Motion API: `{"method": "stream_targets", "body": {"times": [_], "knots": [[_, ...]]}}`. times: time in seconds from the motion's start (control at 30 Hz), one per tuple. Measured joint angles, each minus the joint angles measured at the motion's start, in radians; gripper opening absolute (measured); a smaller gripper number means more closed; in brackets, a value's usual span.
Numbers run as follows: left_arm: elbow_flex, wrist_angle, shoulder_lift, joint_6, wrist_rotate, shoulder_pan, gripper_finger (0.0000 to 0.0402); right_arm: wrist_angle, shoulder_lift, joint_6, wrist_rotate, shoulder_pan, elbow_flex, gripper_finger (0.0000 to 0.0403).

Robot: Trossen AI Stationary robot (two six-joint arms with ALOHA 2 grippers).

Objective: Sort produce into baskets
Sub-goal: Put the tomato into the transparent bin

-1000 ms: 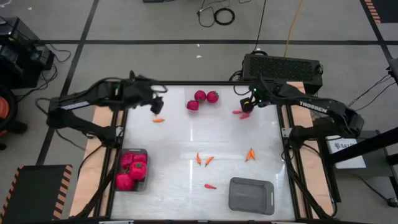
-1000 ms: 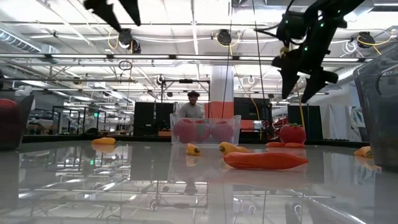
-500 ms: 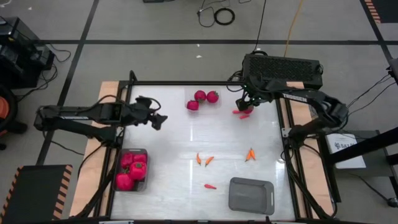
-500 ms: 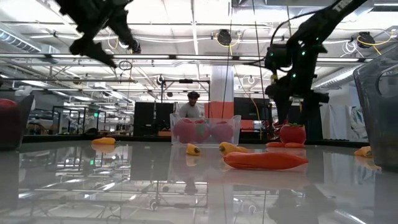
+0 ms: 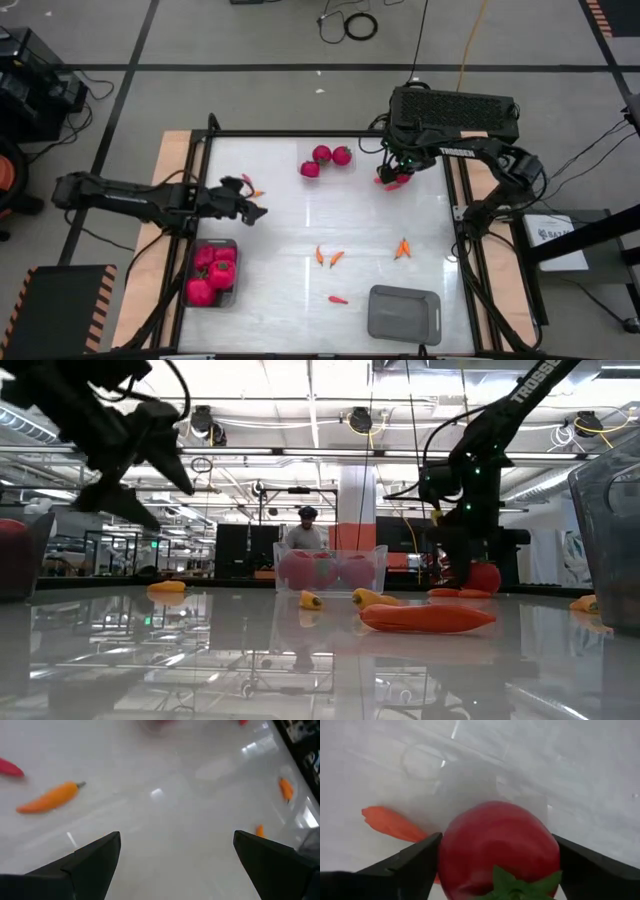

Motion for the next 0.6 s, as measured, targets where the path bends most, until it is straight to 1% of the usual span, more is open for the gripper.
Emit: {"method": "stream_targets", "body": {"times": [0.13, 0.23, 0.33, 0.47, 0.53, 0.6], "knots": [[-0.076, 0.09, 0.0, 0.0, 0.016, -0.031, 0.039, -0.01, -0.009, 0.048, -0.005, 0.004, 0.0, 0.03], [-0.117, 0.165, 0.0, 0.0, 0.019, -0.046, 0.039, -0.013, -0.032, 0.081, -0.023, 0.009, 0.0, 0.028], [-0.139, 0.186, 0.0, 0.001, 0.022, -0.054, 0.039, -0.037, -0.068, 0.12, -0.031, 0.017, 0.026, 0.0278], [-0.151, 0.195, -0.001, 0.019, 0.044, -0.054, 0.039, -0.034, -0.117, 0.177, -0.034, 0.044, 0.096, 0.0291], [-0.159, 0.205, 0.0, 0.044, 0.068, -0.054, 0.039, 0.016, -0.135, 0.196, -0.046, 0.072, 0.137, 0.0292], [-0.169, 0.229, 0.0, 0.062, 0.087, -0.054, 0.039, 0.103, -0.146, 0.221, -0.049, 0.114, 0.175, 0.0293]]}}
